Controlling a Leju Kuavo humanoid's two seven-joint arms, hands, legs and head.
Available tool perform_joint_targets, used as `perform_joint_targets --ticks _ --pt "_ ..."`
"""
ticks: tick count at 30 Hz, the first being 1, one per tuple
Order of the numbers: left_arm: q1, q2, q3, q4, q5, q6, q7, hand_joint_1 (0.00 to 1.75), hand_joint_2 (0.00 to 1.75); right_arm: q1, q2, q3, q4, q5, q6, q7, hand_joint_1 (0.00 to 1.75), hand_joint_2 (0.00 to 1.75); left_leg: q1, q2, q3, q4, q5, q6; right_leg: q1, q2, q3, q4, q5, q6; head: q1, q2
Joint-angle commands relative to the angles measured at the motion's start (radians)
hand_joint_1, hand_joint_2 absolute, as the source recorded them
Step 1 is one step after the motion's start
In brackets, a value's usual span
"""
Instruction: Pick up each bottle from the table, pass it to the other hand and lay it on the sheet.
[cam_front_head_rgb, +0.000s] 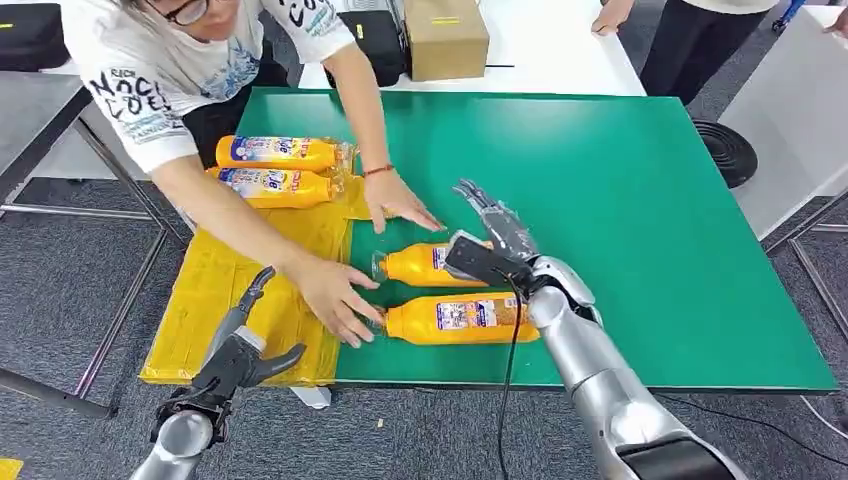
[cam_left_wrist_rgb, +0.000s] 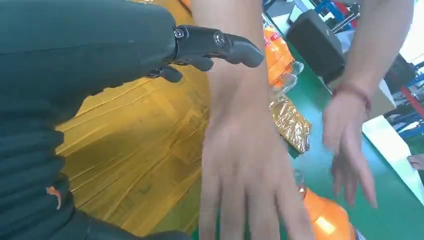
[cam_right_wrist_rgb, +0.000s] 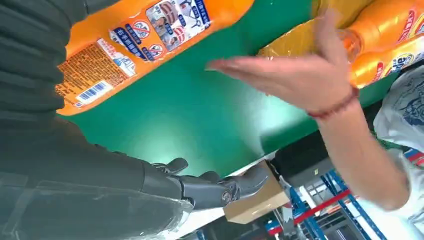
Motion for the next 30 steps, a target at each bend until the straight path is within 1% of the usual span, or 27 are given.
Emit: perform_joint_targets --ticks 1,2,3,4,5,6,8,11,12,14,16,17,18,20,21,23,24,25,27,30 --pt "-0.001 -0.014 0.042 0.016 -0.007 -0.005 0.006 0.0 1.75 -0.013 0.012 0.042 -0.028 -0.024 0.065 0.01 0.0 1.75 0.001 0.002 0.004 0.0 -0.002 -0.001 0.002 0.001 0.004 -0.001 -0.001 -0.003 0.0 0.0" --pt "0.005 -0.016 0.045 0.008 -0.008 -0.005 0.006 0.0 1.75 0.004 0.012 0.053 -0.066 -0.029 0.079 0.016 0.0 1.75 0.001 0.002 0.002 0.0 -0.001 -0.001 0.001 0.001 0.002 -0.001 -0.001 -0.002 0.0 0.0" --pt "0.005 -0.016 0.045 0.008 -0.008 -0.005 0.006 0.0 1.75 0.004 0.012 0.053 -0.066 -0.029 0.079 0.016 0.0 1.75 0.001 0.001 0.004 0.0 -0.002 -0.001 0.002 0.0 0.004 -0.001 -0.001 -0.003 0.0 0.0" --pt "0.012 -0.016 0.048 -0.001 -0.01 -0.004 0.006 0.0 1.75 0.021 0.007 0.066 -0.11 -0.04 0.106 0.025 0.0 1.75 0.001 0.001 0.002 0.0 -0.001 0.0 0.001 0.0 0.002 -0.001 -0.001 -0.002 0.0 0.0" --pt "0.016 -0.015 0.05 -0.005 -0.011 -0.004 0.006 0.0 1.75 0.028 0.003 0.074 -0.128 -0.044 0.118 0.029 0.0 1.75 0.001 0.002 0.005 0.0 -0.002 -0.001 0.002 0.0 0.005 -0.001 -0.002 -0.003 0.0 0.0" --pt "0.022 -0.015 0.052 -0.012 -0.012 -0.004 0.007 0.0 1.75 0.037 0.002 0.079 -0.149 -0.048 0.124 0.04 0.0 1.75 0.001 0.001 0.002 0.0 -0.001 0.0 0.001 0.0 0.002 -0.001 -0.001 -0.002 0.0 0.0" --pt "0.041 -0.016 0.061 -0.035 -0.011 -0.005 0.005 0.0 1.75 0.055 -0.015 0.109 -0.206 -0.055 0.151 0.051 0.0 1.75 0.002 0.001 0.006 0.0 -0.003 -0.001 0.002 0.0 0.007 -0.001 -0.003 -0.004 0.0 0.0" --pt "0.068 -0.018 0.076 -0.066 -0.006 0.002 0.01 0.0 1.75 0.084 -0.041 0.139 -0.285 -0.059 0.17 0.088 0.0 1.75 0.001 0.001 0.003 0.0 -0.002 0.0 0.001 0.0 0.003 -0.001 -0.001 -0.002 0.0 0.0" --pt "0.07 -0.017 0.076 -0.068 -0.006 0.002 0.01 0.0 1.75 0.088 -0.043 0.141 -0.294 -0.061 0.173 0.093 0.0 1.75 0.002 0.002 0.005 0.0 -0.003 -0.001 0.002 0.0 0.005 -0.001 -0.002 -0.003 0.0 0.0" --pt "0.077 -0.019 0.085 -0.075 -0.002 0.005 0.013 0.0 1.75 0.102 -0.059 0.161 -0.337 -0.056 0.177 0.118 0.0 1.75 0.001 0.001 0.002 0.0 -0.001 0.0 0.001 0.0 0.002 -0.001 -0.001 -0.002 0.0 0.0" --pt "0.078 -0.022 0.091 -0.076 0.002 0.006 0.013 0.0 1.75 0.115 -0.065 0.166 -0.359 -0.059 0.178 0.131 0.0 1.75 0.001 0.0 0.003 0.0 -0.002 -0.001 0.002 -0.001 0.003 -0.001 -0.002 -0.003 0.0 0.0" --pt "0.082 -0.028 0.101 -0.08 0.003 0.007 0.014 0.0 1.75 0.14 -0.085 0.184 -0.4 -0.05 0.164 0.156 0.0 1.75 0.001 0.0 0.001 0.0 -0.001 0.0 0.001 -0.001 0.001 -0.001 -0.001 -0.002 0.0 0.0" --pt "0.086 -0.031 0.106 -0.083 0.002 0.008 0.014 0.0 1.75 0.163 -0.092 0.189 -0.424 -0.051 0.159 0.166 0.0 1.75 0.001 0.0 0.004 0.0 -0.002 -0.001 0.002 -0.001 0.004 -0.001 -0.002 -0.003 0.0 0.0" --pt "0.092 -0.041 0.117 -0.089 0.004 0.007 0.013 0.0 1.75 0.233 -0.109 0.188 -0.501 -0.04 0.14 0.204 0.0 1.75 0.001 -0.001 0.003 -0.001 -0.002 0.0 0.002 -0.002 0.003 -0.002 -0.002 -0.002 0.0 0.0" --pt "0.093 -0.043 0.117 -0.09 0.004 0.007 0.013 0.0 1.75 0.245 -0.113 0.19 -0.511 -0.039 0.139 0.206 0.0 1.75 0.002 -0.001 0.005 -0.001 -0.003 -0.001 0.002 -0.003 0.006 -0.002 -0.003 -0.003 0.0 0.0" --pt "0.089 -0.043 0.117 -0.084 0.004 0.004 0.014 0.0 1.75 0.272 -0.121 0.185 -0.529 -0.039 0.135 0.219 0.0 1.75 0.001 -0.002 0.002 -0.001 -0.001 0.0 0.001 -0.002 0.003 -0.002 -0.002 -0.002 0.0 0.0" --pt "0.088 -0.043 0.117 -0.084 0.004 0.004 0.014 0.0 1.75 0.278 -0.127 0.186 -0.528 -0.038 0.135 0.216 0.0 1.75 0.002 -0.002 0.005 -0.001 -0.003 0.0 0.002 -0.003 0.006 -0.003 -0.003 -0.003 0.0 0.0" --pt "0.084 -0.039 0.115 -0.075 0.006 0.0 0.014 0.0 1.75 0.292 -0.133 0.178 -0.532 -0.044 0.132 0.222 0.0 1.75 0.001 -0.001 0.002 -0.001 -0.002 0.0 0.001 -0.002 0.003 -0.001 -0.002 -0.002 0.0 0.0" --pt "0.085 -0.033 0.112 -0.068 0.01 -0.004 0.013 0.0 1.75 0.335 -0.149 0.163 -0.533 -0.055 0.127 0.224 0.0 1.75 0.001 -0.002 0.002 -0.001 -0.001 0.0 0.001 -0.002 0.002 -0.002 -0.002 -0.002 0.0 0.0" --pt "0.109 -0.028 0.11 -0.075 0.018 -0.005 0.009 0.0 1.75 0.388 -0.159 0.148 -0.515 -0.052 0.117 0.224 0.0 1.75 0.002 -0.003 0.006 -0.001 -0.003 -0.001 0.002 -0.004 0.007 -0.003 -0.003 -0.003 0.0 0.0"
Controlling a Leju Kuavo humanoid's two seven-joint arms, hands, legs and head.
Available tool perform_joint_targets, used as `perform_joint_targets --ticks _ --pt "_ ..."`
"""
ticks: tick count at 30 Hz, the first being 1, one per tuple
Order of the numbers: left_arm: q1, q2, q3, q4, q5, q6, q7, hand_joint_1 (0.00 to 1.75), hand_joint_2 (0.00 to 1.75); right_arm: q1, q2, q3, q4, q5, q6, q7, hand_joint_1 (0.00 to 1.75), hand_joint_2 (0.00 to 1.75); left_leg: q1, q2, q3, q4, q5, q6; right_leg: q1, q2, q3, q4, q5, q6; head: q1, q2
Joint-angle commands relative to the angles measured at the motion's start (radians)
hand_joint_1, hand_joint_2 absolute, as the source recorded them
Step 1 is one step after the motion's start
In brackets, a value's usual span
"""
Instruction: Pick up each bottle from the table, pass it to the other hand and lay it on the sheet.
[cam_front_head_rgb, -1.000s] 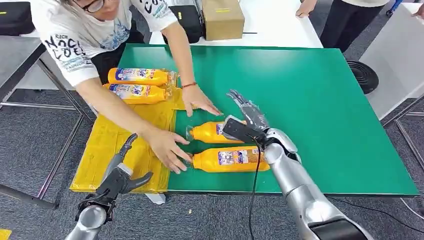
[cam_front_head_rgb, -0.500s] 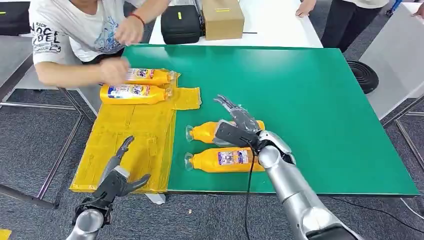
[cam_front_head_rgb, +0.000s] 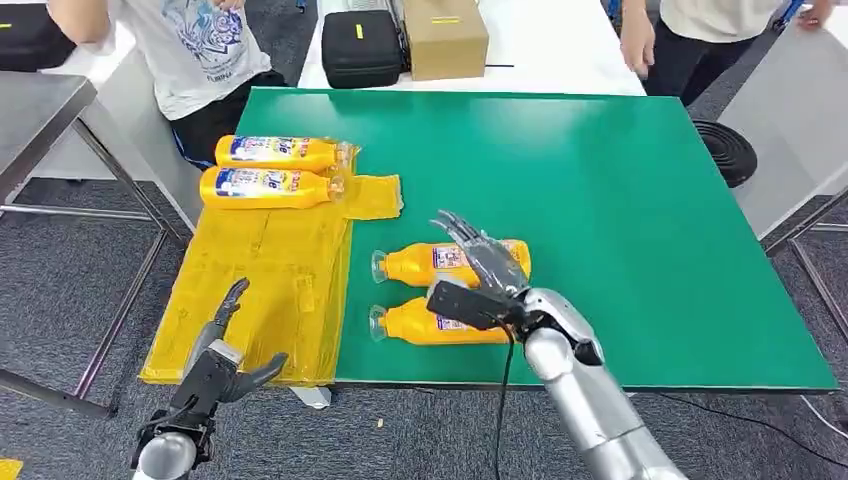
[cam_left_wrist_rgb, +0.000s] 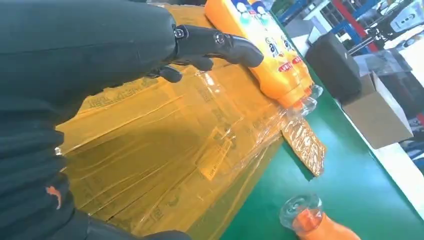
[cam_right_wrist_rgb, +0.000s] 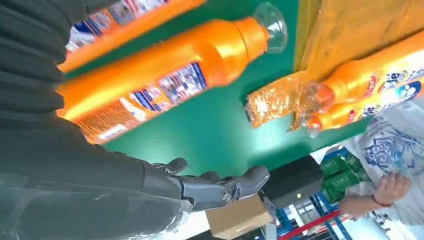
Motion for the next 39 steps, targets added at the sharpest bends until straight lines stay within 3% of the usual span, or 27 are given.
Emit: perform_joint_targets --ticks 1,10,22,30,39 --pt "0.017 -0.004 0.022 0.022 0.015 -0.012 -0.001 0.0 1.75 0.133 -0.087 0.008 -0.03 -0.003 -0.021 0.012 0.0 1.75 0.001 -0.002 0.005 -0.002 -0.001 0.0 0.002 -0.004 0.007 -0.003 -0.002 -0.002 0.0 0.0" --pt "0.006 0.0 0.003 0.046 0.033 -0.024 -0.001 0.0 1.75 0.138 -0.099 -0.032 -0.01 0.025 -0.012 0.053 0.0 1.75 0.001 -0.001 0.004 -0.001 -0.002 -0.001 0.002 -0.002 0.005 -0.001 -0.002 -0.002 0.0 0.0" --pt "-0.046 -0.001 -0.023 0.129 0.056 -0.037 -0.007 0.0 1.75 0.068 -0.113 -0.036 0.084 0.042 -0.007 0.066 0.0 1.75 0.001 0.0 0.006 -0.001 -0.002 -0.001 0.002 -0.001 0.007 -0.002 -0.002 -0.003 0.0 0.0" --pt "-0.073 0.001 -0.022 0.161 0.061 -0.032 0.001 0.0 1.75 -0.034 -0.106 -0.007 0.213 0.05 -0.002 0.065 0.0 1.75 0.001 0.001 0.005 -0.001 -0.002 -0.001 0.001 0.0 0.005 -0.002 -0.001 -0.003 0.0 0.0" --pt "-0.053 0.005 -0.02 0.14 0.051 -0.028 0.028 0.0 1.75 -0.051 -0.106 0.006 0.23 0.049 -0.011 0.065 0.0 1.75 0.001 0.002 0.006 -0.001 -0.002 -0.001 0.001 0.001 0.006 -0.002 -0.001 -0.003 0.0 0.0"
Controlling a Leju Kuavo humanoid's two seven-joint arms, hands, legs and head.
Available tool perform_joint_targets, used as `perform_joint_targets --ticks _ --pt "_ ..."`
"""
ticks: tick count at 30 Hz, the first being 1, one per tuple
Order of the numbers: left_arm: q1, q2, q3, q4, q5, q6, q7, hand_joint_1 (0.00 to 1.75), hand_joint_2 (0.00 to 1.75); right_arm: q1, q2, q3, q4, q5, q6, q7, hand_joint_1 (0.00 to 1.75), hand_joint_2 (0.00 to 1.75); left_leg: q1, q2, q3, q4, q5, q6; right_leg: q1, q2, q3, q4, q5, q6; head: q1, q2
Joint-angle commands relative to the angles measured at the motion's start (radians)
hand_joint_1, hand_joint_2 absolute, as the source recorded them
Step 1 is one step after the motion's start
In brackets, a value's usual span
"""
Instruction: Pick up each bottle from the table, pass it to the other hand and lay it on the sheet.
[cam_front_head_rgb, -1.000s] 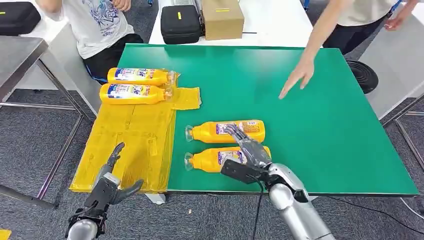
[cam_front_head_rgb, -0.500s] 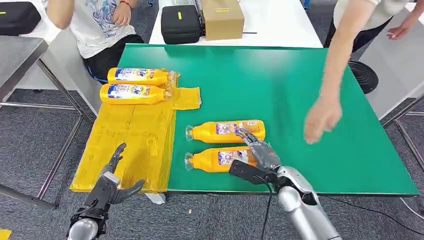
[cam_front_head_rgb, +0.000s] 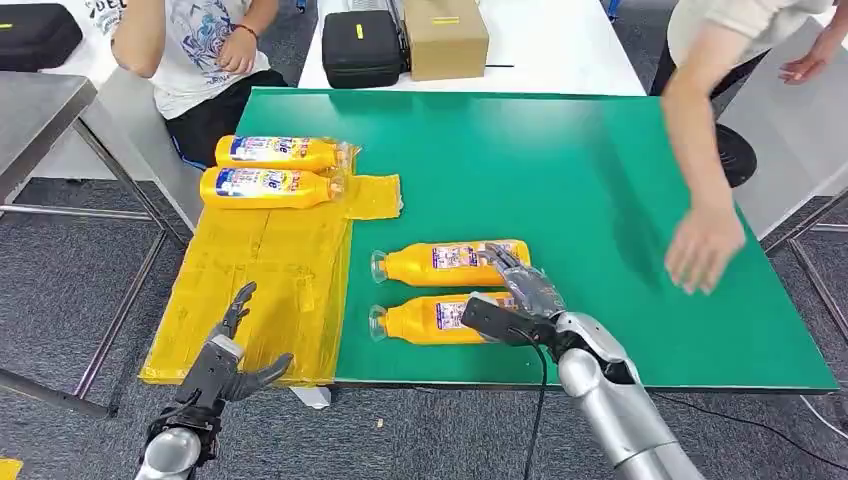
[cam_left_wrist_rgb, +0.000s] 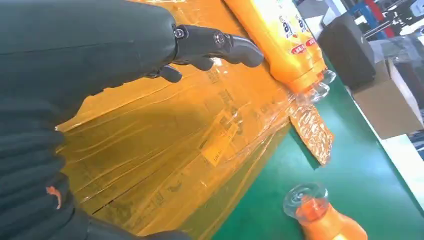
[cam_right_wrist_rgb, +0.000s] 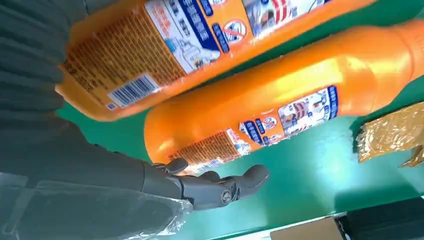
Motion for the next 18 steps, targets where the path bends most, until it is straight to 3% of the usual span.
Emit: perform_joint_targets --ticks 1,18 --pt "-0.012 0.009 -0.015 0.045 -0.009 0.002 0.028 0.0 1.75 -0.065 -0.004 0.038 0.106 -0.001 0.0 0.004 0.0 1.75 0.0 0.001 0.003 -0.001 -0.001 0.0 0.001 0.0 0.003 -0.001 -0.001 -0.002 0.0 0.0" --pt "0.014 0.01 -0.035 -0.044 -0.074 -0.013 0.048 0.0 1.75 -0.039 -0.007 0.071 0.037 0.013 -0.015 0.02 0.0 1.75 0.001 0.001 0.004 0.0 -0.002 -0.001 0.002 0.0 0.005 -0.001 -0.002 -0.003 0.0 0.0"
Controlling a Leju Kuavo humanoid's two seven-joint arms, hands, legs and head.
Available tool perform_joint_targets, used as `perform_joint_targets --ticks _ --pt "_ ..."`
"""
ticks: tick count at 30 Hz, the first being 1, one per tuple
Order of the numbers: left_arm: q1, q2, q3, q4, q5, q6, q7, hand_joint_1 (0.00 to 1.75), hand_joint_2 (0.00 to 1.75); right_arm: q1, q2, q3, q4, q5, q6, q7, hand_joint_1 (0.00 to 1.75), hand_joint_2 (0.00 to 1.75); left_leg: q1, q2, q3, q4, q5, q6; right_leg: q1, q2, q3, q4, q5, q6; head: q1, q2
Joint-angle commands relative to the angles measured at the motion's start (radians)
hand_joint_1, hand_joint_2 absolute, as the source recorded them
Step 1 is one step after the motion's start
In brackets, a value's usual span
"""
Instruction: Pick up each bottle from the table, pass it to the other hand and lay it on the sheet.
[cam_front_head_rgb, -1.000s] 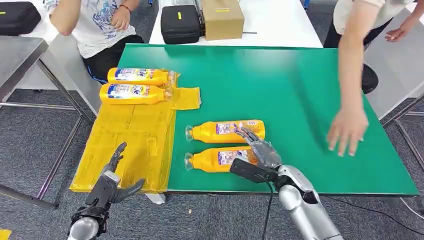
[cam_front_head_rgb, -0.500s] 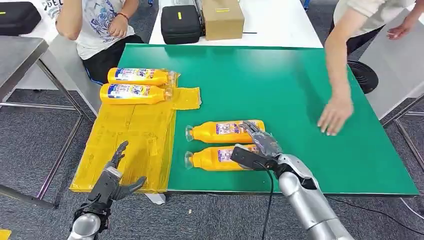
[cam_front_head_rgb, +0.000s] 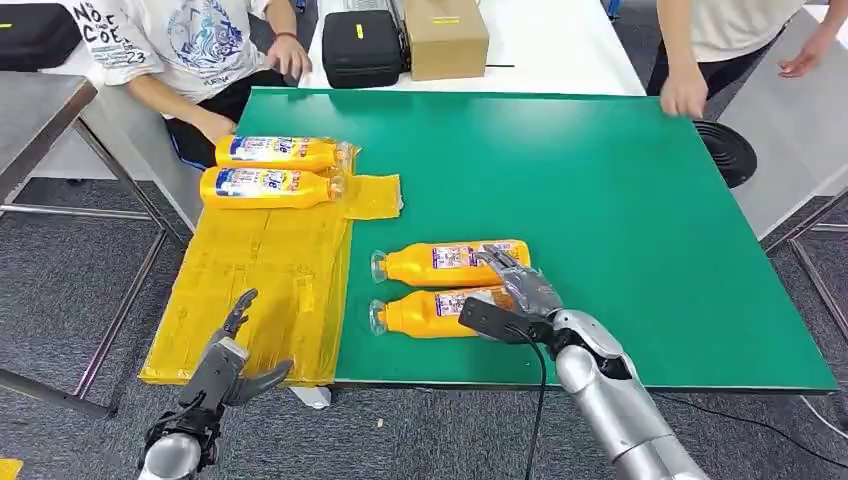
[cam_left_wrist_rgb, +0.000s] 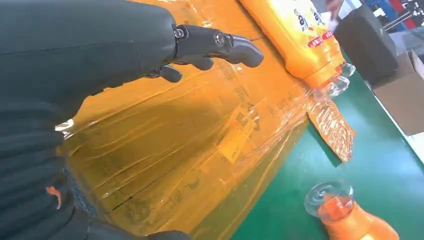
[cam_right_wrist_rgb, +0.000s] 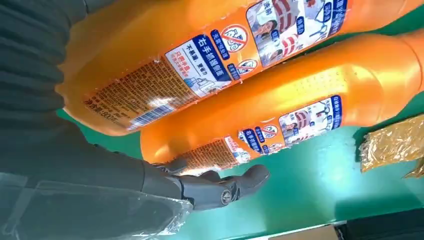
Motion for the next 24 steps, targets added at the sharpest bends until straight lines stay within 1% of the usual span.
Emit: perform_joint_targets --ticks 1,2,5,8,9,10,11,13,14,15,16,17,18,19,20,21,22,23,24 --pt "-0.031 0.007 -0.035 -0.003 -0.031 -0.021 0.008 0.0 1.75 -0.012 -0.002 0.041 -0.011 0.012 -0.01 0.03 0.0 1.75 0.001 0.001 0.003 0.0 -0.001 -0.001 0.001 0.0 0.003 -0.001 -0.001 -0.002 0.0 0.0" --pt "-0.035 0.006 -0.035 0.0 -0.032 -0.021 0.008 0.0 1.75 -0.007 -0.003 0.041 -0.017 0.013 -0.011 0.032 0.0 1.75 0.0 0.0 0.001 0.0 -0.001 0.0 0.001 -0.001 0.002 0.0 -0.001 -0.002 0.0 0.0" --pt "-0.037 0.01 -0.033 0.003 -0.034 -0.022 0.008 0.0 1.75 0.015 -0.001 0.046 -0.046 0.02 -0.01 0.038 0.0 1.75 0.001 0.0 0.005 0.0 -0.002 -0.001 0.002 -0.002 0.006 -0.001 -0.002 -0.003 0.0 0.0" --pt "-0.016 0.013 -0.029 -0.017 -0.036 -0.022 0.008 0.0 1.75 0.041 0.001 0.051 -0.075 0.03 -0.009 0.04 0.0 1.75 0.001 0.0 0.003 0.0 -0.001 0.0 0.001 -0.001 0.003 -0.001 -0.001 -0.002 0.0 0.0" --pt "-0.008 0.015 -0.029 -0.022 -0.038 -0.025 0.008 0.0 1.75 0.049 0.001 0.052 -0.081 0.033 -0.01 0.042 0.0 1.75 0.002 0.001 0.006 0.0 -0.003 -0.001 0.002 -0.001 0.006 -0.001 -0.002 -0.003 0.0 0.0" --pt "-0.006 0.015 -0.029 -0.022 -0.038 -0.025 0.008 0.0 1.75 0.052 0.002 0.054 -0.081 0.034 -0.01 0.042 0.0 1.75 0.001 0.001 0.004 0.0 -0.002 -0.001 0.001 0.0 0.004 -0.001 -0.001 -0.002 0.0 0.0" --pt "-0.004 0.015 -0.029 -0.022 -0.038 -0.025 0.008 0.0 1.75 0.056 0.002 0.055 -0.083 0.035 -0.011 0.042 0.0 1.75 0.001 0.001 0.006 0.0 -0.003 -0.001 0.002 0.0 0.006 -0.001 -0.002 -0.003 0.0 0.0" --pt "-0.001 0.015 -0.027 -0.027 -0.039 -0.03 0.009 0.0 1.75 0.087 0.001 0.047 -0.122 0.044 -0.012 0.05 0.0 1.75 0.001 0.001 0.004 -0.001 -0.002 -0.001 0.001 0.0 0.004 -0.001 -0.001 -0.002 0.0 0.0" --pt "0.0 0.016 -0.026 -0.027 -0.039 -0.03 0.009 0.0 1.75 0.095 0.0 0.046 -0.127 0.045 -0.013 0.05 0.0 1.75 0.001 0.001 0.006 0.0 -0.003 -0.001 0.002 0.0 0.006 -0.001 -0.002 -0.003 0.0 0.0" --pt "0.002 0.017 -0.025 -0.023 -0.038 -0.037 0.011 0.0 1.75 0.115 -0.005 0.044 -0.146 0.047 -0.013 0.052 0.0 1.75 0.001 0.0 0.003 0.0 -0.001 -0.001 0.001 -0.001 0.003 -0.001 -0.001 -0.002 0.0 0.0" --pt "0.003 0.016 -0.02 -0.019 -0.037 -0.038 0.011 0.0 1.75 0.133 -0.005 0.04 -0.16 0.051 -0.014 0.056 0.0 1.75 0.002 0.001 0.006 0.0 -0.003 -0.001 0.002 -0.001 0.007 -0.001 -0.002 -0.004 0.0 0.0" --pt "0.005 0.016 -0.02 -0.017 -0.037 -0.038 0.011 0.0 1.75 0.14 -0.007 0.04 -0.16 0.051 -0.014 0.056 0.0 1.75 0.001 0.0 0.003 0.0 -0.001 -0.001 0.001 -0.001 0.004 -0.001 -0.001 -0.002 0.0 0.0" --pt "0.006 0.016 -0.018 -0.012 -0.035 -0.041 0.009 0.0 1.75 0.155 -0.011 0.035 -0.174 0.052 -0.015 0.058 0.0 1.75 0.002 0.0 0.006 0.0 -0.003 -0.001 0.002 -0.002 0.007 -0.001 -0.003 -0.004 0.0 0.0" --pt "0.006 0.017 -0.018 -0.008 -0.033 -0.044 0.007 0.0 1.75 0.168 -0.016 0.03 -0.18 0.051 -0.015 0.06 0.0 1.75 0.001 0.0 0.004 -0.001 -0.002 -0.001 0.001 -0.001 0.004 -0.001 -0.002 -0.002 0.0 0.0" --pt "0.007 0.017 -0.017 -0.007 -0.033 -0.044 0.006 0.0 1.75 0.172 -0.02 0.029 -0.181 0.051 -0.016 0.058 0.0 1.75 0.001 0.0 0.006 0.0 -0.003 -0.001 0.002 -0.001 0.007 -0.001 -0.003 -0.004 0.0 0.0" --pt "0.008 0.021 -0.018 -0.002 -0.03 -0.047 0.004 0.0 1.75 0.19 -0.025 0.014 -0.186 0.046 -0.015 0.061 0.0 1.75 0.001 0.0 0.004 0.0 -0.002 -0.001 0.002 -0.002 0.005 -0.001 -0.002 -0.003 0.0 0.0" --pt "0.01 0.023 -0.017 -0.001 -0.028 -0.048 0.002 0.0 1.75 0.196 -0.03 0.01 -0.186 0.047 -0.016 0.061 0.0 1.75 0.001 0.0 0.006 -0.001 -0.003 -0.001 0.002 -0.002 0.007 -0.002 -0.003 -0.003 0.0 0.0" --pt "0.013 0.026 -0.017 -0.001 -0.026 -0.049 0.001 0.0 1.75 0.2 -0.033 0.005 -0.186 0.045 -0.015 0.06 0.0 1.75 0.001 -0.001 0.003 -0.001 -0.001 -0.001 0.001 -0.002 0.003 -0.001 -0.001 -0.002 0.0 0.0" --pt "0.016 0.027 -0.018 -0.003 -0.024 -0.049 0.0 0.0 1.75 0.198 -0.035 0.0 -0.18 0.038 -0.008 0.058 0.0 1.75 0.002 -0.001 0.008 -0.001 -0.003 -0.001 0.002 -0.002 0.009 -0.002 -0.003 -0.004 0.0 0.0"
